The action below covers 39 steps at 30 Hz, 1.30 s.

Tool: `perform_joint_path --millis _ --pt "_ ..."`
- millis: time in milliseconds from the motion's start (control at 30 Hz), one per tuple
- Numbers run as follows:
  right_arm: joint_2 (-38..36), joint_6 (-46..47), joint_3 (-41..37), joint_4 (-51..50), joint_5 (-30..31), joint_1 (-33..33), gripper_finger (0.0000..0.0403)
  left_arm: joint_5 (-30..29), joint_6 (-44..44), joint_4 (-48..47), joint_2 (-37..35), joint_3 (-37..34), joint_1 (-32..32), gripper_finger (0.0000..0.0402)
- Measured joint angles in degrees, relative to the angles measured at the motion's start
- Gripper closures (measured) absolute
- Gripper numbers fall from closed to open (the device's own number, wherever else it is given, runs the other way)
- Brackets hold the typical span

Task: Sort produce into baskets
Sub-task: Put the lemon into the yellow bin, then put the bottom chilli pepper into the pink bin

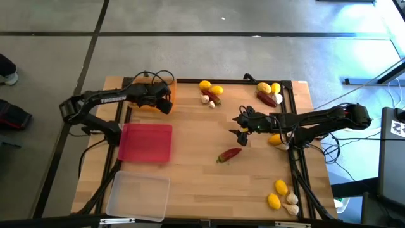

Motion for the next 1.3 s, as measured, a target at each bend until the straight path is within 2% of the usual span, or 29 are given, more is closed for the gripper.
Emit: perform_joint_path --millis 200,400,667,800,1133,1300 --pt "0.00 -0.01 0.00 -0.12 0.00 0.00 0.0125 0.00 3.01 0.13 3.90 0.00 0.00 0.0245" --pt "0.00 -0.02 0.00 -0.12 0.00 0.00 0.0125 -0.04 5.42 0.43 4.59 0.02 0.37 0.0241" --pt "0.00 -0.02 0.00 -0.13 0.00 0.00 0.0125 -0.04 6.73 0.30 4.59 0.02 0.49 0.0181" --pt "0.00 -0.02 0.00 -0.14 0.00 0.00 0.0125 -0.04 6.75 0.20 4.57 0.02 0.68 0.0165" --pt "0.00 -0.04 0.00 -0.07 0.02 0.00 0.0125 0.08 6.72 -1.40 -0.99 0.92 0.44 0.0163" --pt "0.00 -0.13 0.00 -0.12 0.02 0.02 0.0125 0.40 5.87 -0.47 -6.26 2.92 -2.39 0.0163"
